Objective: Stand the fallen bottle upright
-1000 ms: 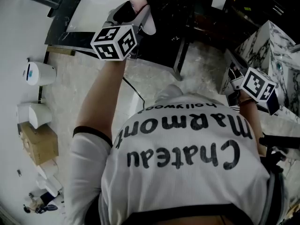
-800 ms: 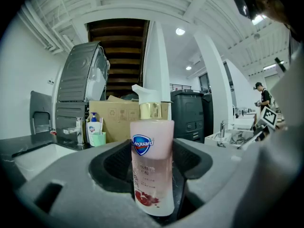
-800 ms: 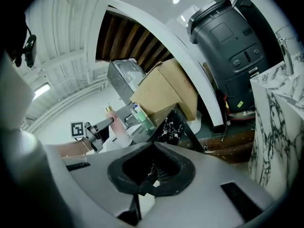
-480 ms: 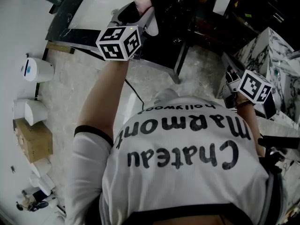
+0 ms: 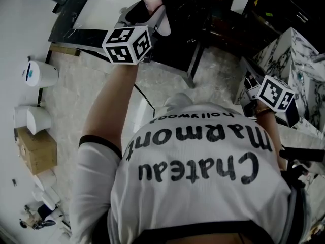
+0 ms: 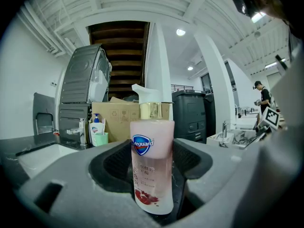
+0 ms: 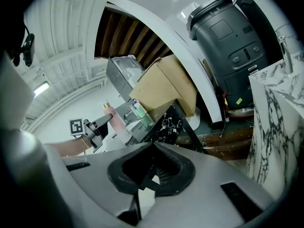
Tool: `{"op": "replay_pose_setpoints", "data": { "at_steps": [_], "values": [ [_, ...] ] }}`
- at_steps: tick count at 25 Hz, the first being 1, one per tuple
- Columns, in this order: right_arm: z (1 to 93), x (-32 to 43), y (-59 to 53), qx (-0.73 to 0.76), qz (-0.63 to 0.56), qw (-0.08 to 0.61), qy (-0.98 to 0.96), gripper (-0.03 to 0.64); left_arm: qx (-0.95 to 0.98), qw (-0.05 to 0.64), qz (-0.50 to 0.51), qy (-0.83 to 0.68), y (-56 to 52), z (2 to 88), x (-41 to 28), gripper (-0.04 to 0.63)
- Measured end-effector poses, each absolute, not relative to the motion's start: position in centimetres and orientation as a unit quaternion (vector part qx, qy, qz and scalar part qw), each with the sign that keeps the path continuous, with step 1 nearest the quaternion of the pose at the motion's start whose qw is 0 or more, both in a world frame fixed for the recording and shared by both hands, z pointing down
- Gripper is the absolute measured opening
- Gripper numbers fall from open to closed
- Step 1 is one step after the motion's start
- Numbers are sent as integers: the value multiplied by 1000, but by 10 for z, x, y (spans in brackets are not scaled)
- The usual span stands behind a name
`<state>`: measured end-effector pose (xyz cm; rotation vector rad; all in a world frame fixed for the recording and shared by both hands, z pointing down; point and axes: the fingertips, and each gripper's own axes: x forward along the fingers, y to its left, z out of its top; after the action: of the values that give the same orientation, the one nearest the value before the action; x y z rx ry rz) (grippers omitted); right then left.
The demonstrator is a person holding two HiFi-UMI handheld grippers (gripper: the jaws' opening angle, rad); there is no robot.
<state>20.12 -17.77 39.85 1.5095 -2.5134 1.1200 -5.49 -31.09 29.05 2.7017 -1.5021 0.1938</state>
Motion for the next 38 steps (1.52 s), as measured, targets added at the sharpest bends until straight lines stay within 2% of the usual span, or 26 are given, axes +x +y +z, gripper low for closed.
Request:
{"op": "replay_pose_setpoints", "data": {
  "at_steps": [38],
  "values": [
    [397, 198, -176, 474, 350, 4, -808, 10, 854, 25, 68, -515, -302, 298, -60, 272]
  ]
}}
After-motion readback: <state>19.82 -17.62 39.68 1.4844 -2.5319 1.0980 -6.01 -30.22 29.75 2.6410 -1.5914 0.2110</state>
